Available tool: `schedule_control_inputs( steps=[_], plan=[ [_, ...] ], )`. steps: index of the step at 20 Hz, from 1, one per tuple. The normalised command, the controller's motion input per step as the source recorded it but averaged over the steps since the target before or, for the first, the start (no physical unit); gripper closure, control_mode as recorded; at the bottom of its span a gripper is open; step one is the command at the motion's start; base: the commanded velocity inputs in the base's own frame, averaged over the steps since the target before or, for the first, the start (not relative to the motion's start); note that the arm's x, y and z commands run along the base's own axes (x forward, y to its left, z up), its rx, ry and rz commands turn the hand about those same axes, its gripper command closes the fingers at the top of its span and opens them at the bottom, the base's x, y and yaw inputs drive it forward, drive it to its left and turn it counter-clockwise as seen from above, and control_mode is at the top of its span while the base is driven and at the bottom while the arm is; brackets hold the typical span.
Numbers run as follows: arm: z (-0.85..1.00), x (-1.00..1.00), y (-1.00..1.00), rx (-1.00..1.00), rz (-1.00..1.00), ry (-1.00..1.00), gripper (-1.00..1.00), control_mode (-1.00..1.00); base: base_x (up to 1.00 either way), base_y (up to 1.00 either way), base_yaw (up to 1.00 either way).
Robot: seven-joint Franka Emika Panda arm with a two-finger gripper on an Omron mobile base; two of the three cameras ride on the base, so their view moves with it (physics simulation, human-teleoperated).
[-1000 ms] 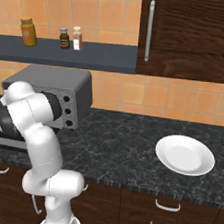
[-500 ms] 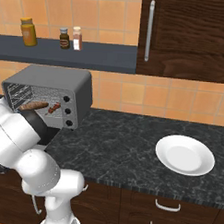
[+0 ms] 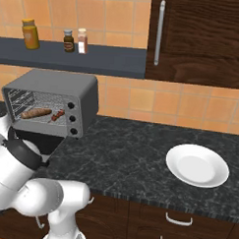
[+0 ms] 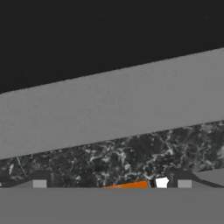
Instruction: Pick up the kebab skewer and baguette bread, and place them inside the toaster oven. Close the toaster oven door and start by setting the timer.
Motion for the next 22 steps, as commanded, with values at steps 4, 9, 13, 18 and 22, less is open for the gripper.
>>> schedule_control_inputs(
  steps=[4, 9, 13, 18, 22],
  plan=[
    [-0.27, -0.17, 0.00, 0.05, 0.30, 0.04, -1.00, -1.00, 0.00, 0.00, 0.00],
    [-0.17, 0.24, 0.00, 0.00, 0.12, 0.01, -1.00, -1.00, 0.00, 0.00, 0.00],
    [-0.16, 0.26, 0.00, 0.00, 0.06, 0.00, -1.00, -1.00, 0.00, 0.00, 0.00],
    [-0.20, 0.22, 0.00, 0.00, 0.03, 0.00, -1.00, -1.00, 0.00, 0.00, 0.00],
    [-0.04, 0.30, 0.00, 0.00, 0.02, 0.00, -1.00, -1.00, 0.00, 0.00, 0.00]
  ],
)
